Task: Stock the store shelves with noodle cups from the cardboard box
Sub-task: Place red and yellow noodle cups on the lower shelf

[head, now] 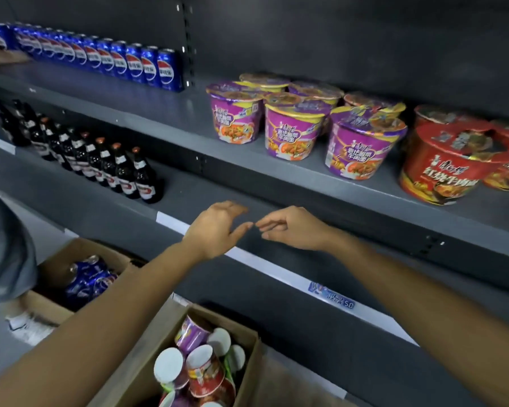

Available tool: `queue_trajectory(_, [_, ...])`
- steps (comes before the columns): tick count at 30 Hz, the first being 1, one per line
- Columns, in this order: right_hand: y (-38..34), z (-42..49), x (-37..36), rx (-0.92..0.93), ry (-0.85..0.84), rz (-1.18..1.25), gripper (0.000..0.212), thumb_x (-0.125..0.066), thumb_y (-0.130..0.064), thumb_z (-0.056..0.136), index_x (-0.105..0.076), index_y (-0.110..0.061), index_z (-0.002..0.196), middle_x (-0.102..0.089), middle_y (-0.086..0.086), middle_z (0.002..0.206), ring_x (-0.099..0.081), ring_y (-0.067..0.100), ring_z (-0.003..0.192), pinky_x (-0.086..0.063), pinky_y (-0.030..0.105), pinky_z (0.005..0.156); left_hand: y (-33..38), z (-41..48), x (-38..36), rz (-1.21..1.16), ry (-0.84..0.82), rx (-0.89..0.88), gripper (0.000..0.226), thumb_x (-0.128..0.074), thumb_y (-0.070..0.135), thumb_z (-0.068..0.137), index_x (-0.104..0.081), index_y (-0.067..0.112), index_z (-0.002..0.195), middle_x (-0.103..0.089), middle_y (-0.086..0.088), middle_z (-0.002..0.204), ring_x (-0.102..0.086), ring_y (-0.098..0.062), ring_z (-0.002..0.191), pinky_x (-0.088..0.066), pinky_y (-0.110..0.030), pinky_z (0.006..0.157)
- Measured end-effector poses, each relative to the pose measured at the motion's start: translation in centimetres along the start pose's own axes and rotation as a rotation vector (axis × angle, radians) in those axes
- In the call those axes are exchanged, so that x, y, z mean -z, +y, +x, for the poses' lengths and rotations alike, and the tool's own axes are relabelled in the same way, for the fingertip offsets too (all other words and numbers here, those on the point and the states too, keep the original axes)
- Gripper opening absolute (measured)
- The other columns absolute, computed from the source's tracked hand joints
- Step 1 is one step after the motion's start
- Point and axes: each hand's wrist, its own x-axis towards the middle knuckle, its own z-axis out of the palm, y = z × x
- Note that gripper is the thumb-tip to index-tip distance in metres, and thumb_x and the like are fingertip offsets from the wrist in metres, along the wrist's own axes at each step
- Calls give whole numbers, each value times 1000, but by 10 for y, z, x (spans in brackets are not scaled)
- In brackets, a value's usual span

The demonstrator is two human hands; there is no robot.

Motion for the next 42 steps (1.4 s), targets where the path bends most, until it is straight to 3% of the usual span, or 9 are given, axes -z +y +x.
queue_trajectory(6, [27,20,-59,-76,-100,122,28,-67,-14,85,-68,-15,114,-71,4,107,-66,10,100,-49,36,98,-31,-30,-39,-21,-116,84,43,-46,40,97,-54,17,132,-56,-2,135,-57,-20,116,-39,-30,101])
queue_trajectory(15, [59,31,-142,-157,-301,149,32,-64,-19,89,-63,-16,121,-67,2,117,-62,5,105,-47,21,96,-83,-77,-105,-23,-283,224,41,-48,39,95,-54,22,132,-56,0,135,-54,-19,120,-41,-30,102])
queue_trajectory(19, [76,37,-189,-177,-343,206,32,-66,-11,87,-64,-9,119,-68,10,114,-64,11,103,-49,32,99,-102,-102,-130,-48,-344,317,39,-50,37,93,-54,24,130,-61,-4,127,-58,-23,115,-44,-32,97])
queue_trajectory(25, [96,45,-260,-206,-396,180,34,-69,-17,84,-66,-15,118,-69,2,114,-64,8,103,-51,35,96,-129,-142,-160,-50,-406,388,39,-50,33,93,-54,23,130,-57,-5,132,-56,-28,114,-45,-32,89])
queue_trajectory(27, [102,45,-283,-206,-426,155,35,-69,-18,85,-65,-16,119,-67,0,118,-62,7,105,-50,30,95,-142,-159,-172,-50,-453,423,43,-45,40,92,-53,22,131,-56,-6,132,-56,-28,115,-47,-33,90])
queue_trajectory(30, [109,44,-315,-188,-468,151,36,-68,-17,86,-64,-14,122,-63,-6,118,-60,5,107,-46,10,87,-158,-184,-188,-68,-484,471,44,-50,41,91,-56,20,129,-57,-5,132,-55,-26,117,-43,-30,93])
queue_trajectory(33, [117,42,-345,-163,-492,81,28,-66,-23,87,-68,-19,115,-69,-2,113,-63,11,106,-50,31,93,-170,-209,-202,-91,-485,544,50,-54,46,85,-60,16,125,-59,-8,130,-58,-28,113,-42,-29,89])
queue_trajectory(35, [121,41,-364,-110,-525,49,22,-64,-23,88,-70,-16,108,-71,2,107,-63,17,102,-50,42,89,-179,-227,-213,-89,-509,598,46,-59,39,88,-57,15,128,-56,-8,134,-56,-28,117,-40,-29,92])
queue_trajectory(42, [133,37,-431,-117,-553,69,25,-64,-19,86,-69,-7,109,-69,10,108,-62,24,104,-48,43,89,-213,-286,-249,-104,-584,729,52,-50,45,85,-58,18,128,-54,-7,135,-56,-27,119,-44,-32,95])
